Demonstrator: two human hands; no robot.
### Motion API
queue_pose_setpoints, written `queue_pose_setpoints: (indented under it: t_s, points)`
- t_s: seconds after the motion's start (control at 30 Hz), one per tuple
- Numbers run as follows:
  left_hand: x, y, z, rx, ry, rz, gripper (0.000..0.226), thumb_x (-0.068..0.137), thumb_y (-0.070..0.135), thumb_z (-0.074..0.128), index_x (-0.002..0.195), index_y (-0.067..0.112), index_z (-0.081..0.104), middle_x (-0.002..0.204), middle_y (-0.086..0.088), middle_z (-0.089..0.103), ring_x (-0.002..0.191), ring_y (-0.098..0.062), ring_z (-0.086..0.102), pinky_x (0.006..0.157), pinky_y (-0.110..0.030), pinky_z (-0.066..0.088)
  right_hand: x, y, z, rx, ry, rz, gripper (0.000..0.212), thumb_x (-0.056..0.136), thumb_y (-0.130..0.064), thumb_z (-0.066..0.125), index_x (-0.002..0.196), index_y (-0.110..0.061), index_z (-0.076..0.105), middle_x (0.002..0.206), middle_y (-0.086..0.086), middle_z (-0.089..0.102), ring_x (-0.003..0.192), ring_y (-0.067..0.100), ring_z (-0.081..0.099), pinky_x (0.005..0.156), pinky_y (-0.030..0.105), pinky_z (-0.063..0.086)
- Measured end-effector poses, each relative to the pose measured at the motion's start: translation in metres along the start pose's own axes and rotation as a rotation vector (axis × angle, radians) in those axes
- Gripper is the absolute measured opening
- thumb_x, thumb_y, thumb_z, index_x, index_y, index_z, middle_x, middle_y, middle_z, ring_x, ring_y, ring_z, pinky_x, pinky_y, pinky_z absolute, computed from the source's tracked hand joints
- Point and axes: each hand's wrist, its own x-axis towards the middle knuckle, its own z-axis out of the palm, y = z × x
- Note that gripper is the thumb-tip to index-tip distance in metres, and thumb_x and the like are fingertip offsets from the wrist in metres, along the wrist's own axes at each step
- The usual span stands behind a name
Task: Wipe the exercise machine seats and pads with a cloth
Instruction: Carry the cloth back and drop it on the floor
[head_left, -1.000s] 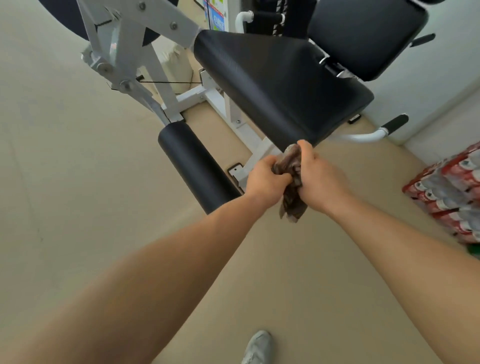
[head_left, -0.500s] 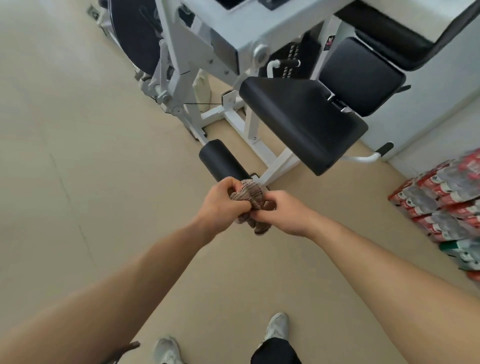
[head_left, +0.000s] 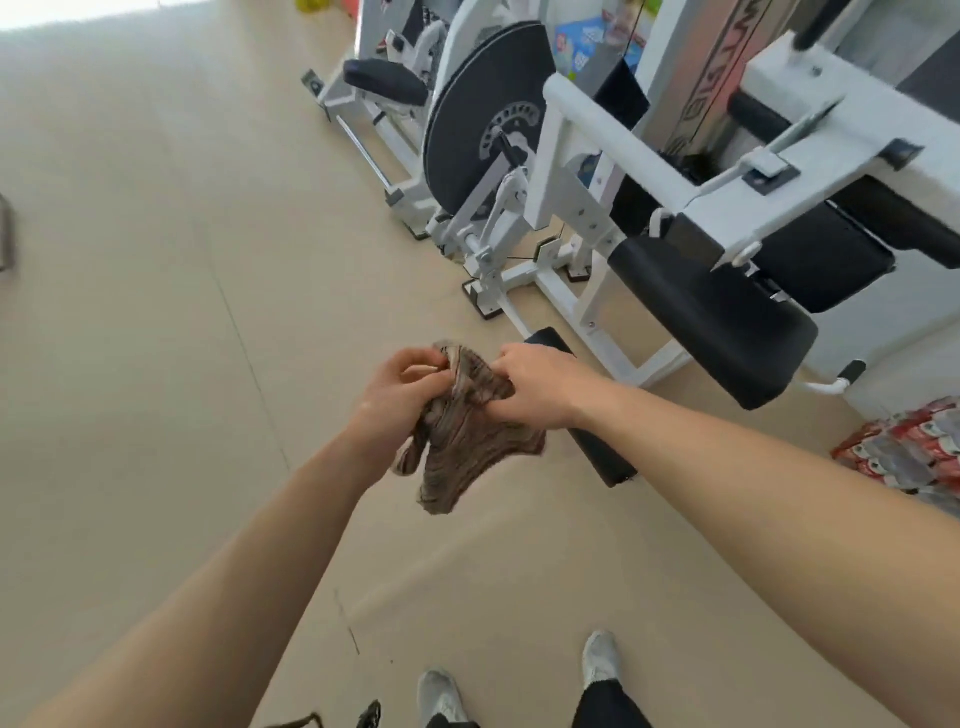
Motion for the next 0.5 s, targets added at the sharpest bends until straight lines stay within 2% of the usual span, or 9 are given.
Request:
queue_pose_setpoints:
  t_s: [0.1, 0.13, 0.2, 0.27, 0.33, 0.43, 0.5]
  points:
    - [0.003, 0.025, -0.055, 0.070, 0.044, -0.018, 0.035, 0.085, 0.007, 0.069, 0.115, 0.022, 0.059, 0.102, -0.006, 0.072, 0.073, -0.017, 0.065, 0.054, -0.024, 0.047, 0.023, -0.041, -0.019, 0.026, -0.009, -0.012, 0.029, 0.085, -0.054, 0.064, 0.085, -0.025, 0.067, 0.090, 0.000, 0.067, 0.086, 0.021, 0.063, 0.074, 0.040, 0.054]
    - [0.005, 0.032, -0.065, 0.111, 0.037, -0.007, 0.039, 0.085, 0.004, 0.067, 0.119, 0.022, 0.059, 0.103, -0.006, 0.072, 0.075, -0.018, 0.067, 0.054, -0.025, 0.049, 0.027, -0.049, -0.025, 0.073, 0.003, -0.022, 0.028, 0.084, -0.049, 0.068, 0.086, -0.022, 0.068, 0.088, 0.000, 0.069, 0.084, 0.020, 0.064, 0.072, 0.037, 0.053]
    - [0.012, 0.043, -0.078, 0.169, 0.017, 0.005, 0.043, 0.082, 0.003, 0.065, 0.121, 0.021, 0.062, 0.096, -0.002, 0.074, 0.078, -0.017, 0.069, 0.065, -0.029, 0.054, 0.037, -0.060, -0.035, 0.162, 0.030, -0.052, 0.022, 0.083, -0.039, 0.073, 0.081, -0.018, 0.068, 0.082, -0.001, 0.070, 0.080, 0.018, 0.065, 0.069, 0.033, 0.052]
    - [0.021, 0.055, -0.095, 0.212, -0.024, -0.001, 0.036, 0.071, 0.011, 0.063, 0.104, 0.022, 0.069, 0.082, 0.003, 0.071, 0.075, -0.015, 0.064, 0.073, -0.033, 0.052, 0.057, -0.071, -0.042, 0.222, 0.050, -0.068, 0.015, 0.079, -0.032, 0.075, 0.080, -0.019, 0.068, 0.078, -0.003, 0.070, 0.080, 0.017, 0.067, 0.070, 0.033, 0.054]
    - [0.033, 0.067, -0.106, 0.255, -0.024, -0.007, 0.019, 0.063, 0.018, 0.061, 0.081, 0.022, 0.065, 0.069, 0.007, 0.063, 0.071, -0.013, 0.057, 0.070, -0.032, 0.047, 0.079, -0.075, -0.049, 0.291, 0.061, -0.080, 0.017, 0.077, -0.029, 0.076, 0.086, -0.018, 0.066, 0.081, -0.001, 0.071, 0.081, 0.018, 0.069, 0.075, 0.039, 0.058]
    - [0.061, 0.084, -0.124, 0.229, 0.076, 0.005, 0.017, 0.069, 0.022, 0.068, 0.074, 0.022, 0.052, 0.075, 0.002, 0.061, 0.074, -0.013, 0.059, 0.066, -0.028, 0.051, 0.113, -0.069, -0.061, 0.361, 0.011, -0.065, 0.019, 0.080, -0.028, 0.070, 0.094, -0.018, 0.061, 0.091, 0.007, 0.070, 0.090, 0.026, 0.067, 0.083, 0.046, 0.057]
    - [0.084, 0.096, -0.139, 0.218, 0.126, -0.003, 0.021, 0.080, 0.018, 0.069, 0.071, 0.022, 0.050, 0.081, -0.001, 0.064, 0.078, -0.015, 0.063, 0.071, -0.030, 0.055, 0.135, -0.060, -0.071, 0.421, -0.038, -0.036, 0.012, 0.084, -0.024, 0.066, 0.089, -0.022, 0.055, 0.097, 0.012, 0.069, 0.095, 0.031, 0.068, 0.083, 0.049, 0.059]
